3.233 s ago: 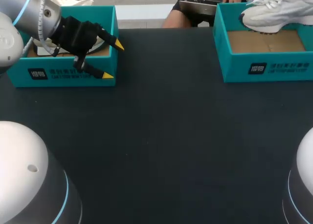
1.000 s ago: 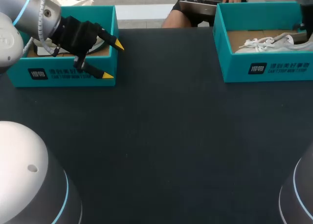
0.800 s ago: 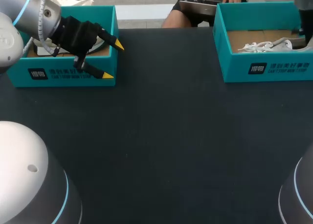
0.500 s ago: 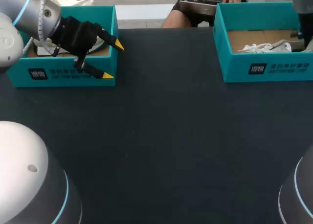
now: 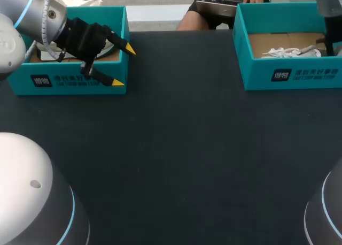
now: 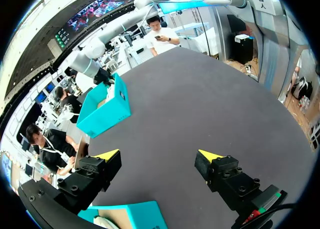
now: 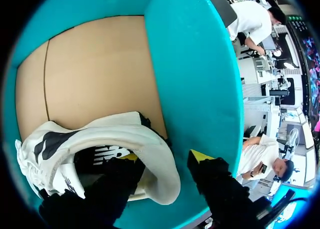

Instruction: Take the shoe out of the shoebox, open the shoe tongue, remove and reinsert the insole, then place the shoe into the shoebox

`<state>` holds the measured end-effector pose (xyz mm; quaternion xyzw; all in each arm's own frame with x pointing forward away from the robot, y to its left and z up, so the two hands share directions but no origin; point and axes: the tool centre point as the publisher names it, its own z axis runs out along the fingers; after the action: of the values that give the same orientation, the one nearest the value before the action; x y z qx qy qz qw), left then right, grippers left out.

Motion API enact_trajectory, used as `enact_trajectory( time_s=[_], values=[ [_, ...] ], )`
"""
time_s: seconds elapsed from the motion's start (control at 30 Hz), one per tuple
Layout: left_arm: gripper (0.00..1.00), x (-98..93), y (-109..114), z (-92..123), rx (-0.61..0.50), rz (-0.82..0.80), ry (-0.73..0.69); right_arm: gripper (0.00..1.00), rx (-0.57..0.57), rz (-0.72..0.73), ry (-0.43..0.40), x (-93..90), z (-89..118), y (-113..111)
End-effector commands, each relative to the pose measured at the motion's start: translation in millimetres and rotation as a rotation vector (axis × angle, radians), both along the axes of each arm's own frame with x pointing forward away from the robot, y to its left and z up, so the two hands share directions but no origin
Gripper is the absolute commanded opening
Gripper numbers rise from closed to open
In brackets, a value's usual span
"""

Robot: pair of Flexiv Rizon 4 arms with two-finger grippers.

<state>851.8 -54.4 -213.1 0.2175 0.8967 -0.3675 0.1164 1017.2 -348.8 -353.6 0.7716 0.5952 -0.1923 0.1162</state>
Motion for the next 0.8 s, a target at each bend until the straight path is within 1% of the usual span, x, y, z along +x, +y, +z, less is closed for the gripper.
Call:
enact_trajectory(
  time_s=[0.03,0.07,0.2,0.27,0.37,0.43,0.47,0.5,0.6,0.67,0.7,0.8],
  values=[
    [1.0,-0.6,-0.1,0.0,0.003,0.001,-0.001,0.8,-0.009,0.002,-0.031,-4.7,13.5,3.9],
    [1.0,-0.6,-0.1,0.0,0.003,0.001,-0.001,0.92,-0.01,0.0,-0.037,-4.8,16.9,4.4],
    [1.0,-0.6,-0.1,0.0,0.003,0.001,-0.001,1.0,-0.014,-0.007,-0.082,-5.5,35.3,8.9],
    [1.0,-0.6,-0.1,0.0,0.003,0.001,-0.001,1.0,-0.007,-0.009,-0.104,-5.4,47.0,13.2],
    [1.0,-0.6,-0.1,0.0,0.003,0.001,-0.001,1.0,-0.027,-0.001,-0.12,-6.7,64.6,19.6],
    [1.0,-0.6,-0.1,0.0,0.003,0.001,-0.001,1.0,-0.007,0.012,-0.142,-8.1,78.3,27.8],
    [1.0,-0.6,-0.1,0.0,0.003,0.001,-0.001,1.0,-0.006,0.014,-0.147,-8.6,81.9,30.1],
    [1.0,-0.6,-0.1,0.0,0.003,0.001,-0.001,1.0,0.009,0.032,-0.158,-9.6,91.6,37.7],
    [1.0,-0.6,-0.1,0.0,0.003,0.001,-0.001,1.0,0.027,0.055,-0.186,-12.4,110.9,53.8],
    [1.0,-0.6,-0.1,0.0,0.003,0.001,-0.001,1.0,0.06,0.067,-0.196,-13.8,123.6,65.7],
    [1.0,-0.6,-0.1,0.0,0.003,0.001,-0.001,1.0,0.06,0.062,-0.202,-14.5,127.5,68.9],
    [1.0,-0.6,-0.1,0.0,0.003,0.001,-0.001,1.0,0.06,0.062,-0.202,-14.5,127.5,68.9]
  ],
)
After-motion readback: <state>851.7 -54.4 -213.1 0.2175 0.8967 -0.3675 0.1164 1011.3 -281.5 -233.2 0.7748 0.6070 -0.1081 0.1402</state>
